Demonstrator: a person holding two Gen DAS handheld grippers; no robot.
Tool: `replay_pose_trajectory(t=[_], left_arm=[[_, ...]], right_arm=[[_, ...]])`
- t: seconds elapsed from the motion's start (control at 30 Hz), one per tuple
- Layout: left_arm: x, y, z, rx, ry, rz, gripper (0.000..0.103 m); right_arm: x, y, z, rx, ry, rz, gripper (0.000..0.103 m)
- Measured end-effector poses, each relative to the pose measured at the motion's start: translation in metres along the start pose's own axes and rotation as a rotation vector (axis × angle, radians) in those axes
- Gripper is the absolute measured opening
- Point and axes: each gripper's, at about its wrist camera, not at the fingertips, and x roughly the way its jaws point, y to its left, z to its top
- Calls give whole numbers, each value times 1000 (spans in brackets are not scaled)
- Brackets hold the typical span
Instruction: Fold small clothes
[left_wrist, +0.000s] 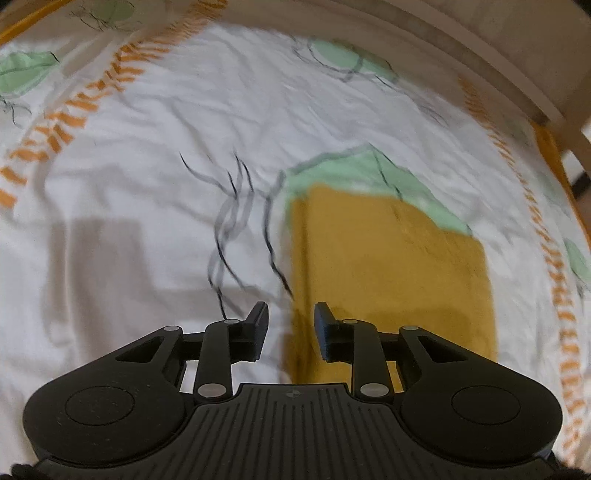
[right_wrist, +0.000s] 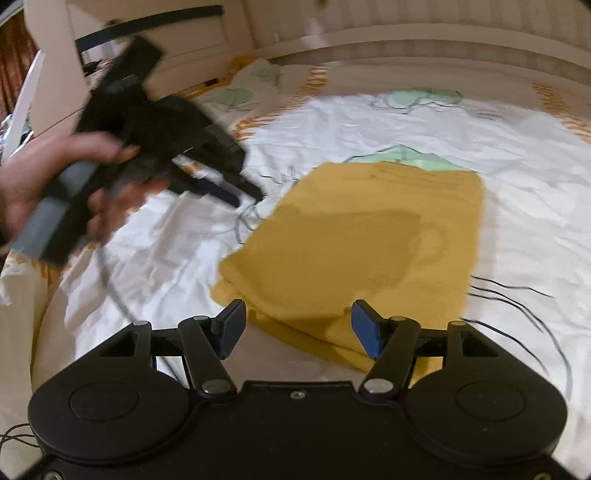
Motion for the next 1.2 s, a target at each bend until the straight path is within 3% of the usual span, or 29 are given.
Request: replay_pose_trajectory(t=[0.23,0.47,0.57,0.63,0.7,0.9,1.2], left_arm=[[-7,-15,-40,0,48,-43,27],[4,-18,-47,3,30,-76,26],[8,-15,-51,8,33,-127,26],[7,-16,-55,16,38,-144,23],[5,-17,-58,32,52,-155,11],[7,-15,-68,76,90,-92,9],[-5,-23,-71,125,45,-36,13]], right_arm=[[-11,1,0,-14,-6,-39,67],[-17,-2,-7,32,14,-52,67],[-21,-5,-10,47,18,-66,67],[-22,-8,-10,64,20,-74,67],[-21,-12,-9,86,21,-76,67],[-21,-19,-6,120,25,-98,67],[-22,-24,-2,144,40,-136,68]])
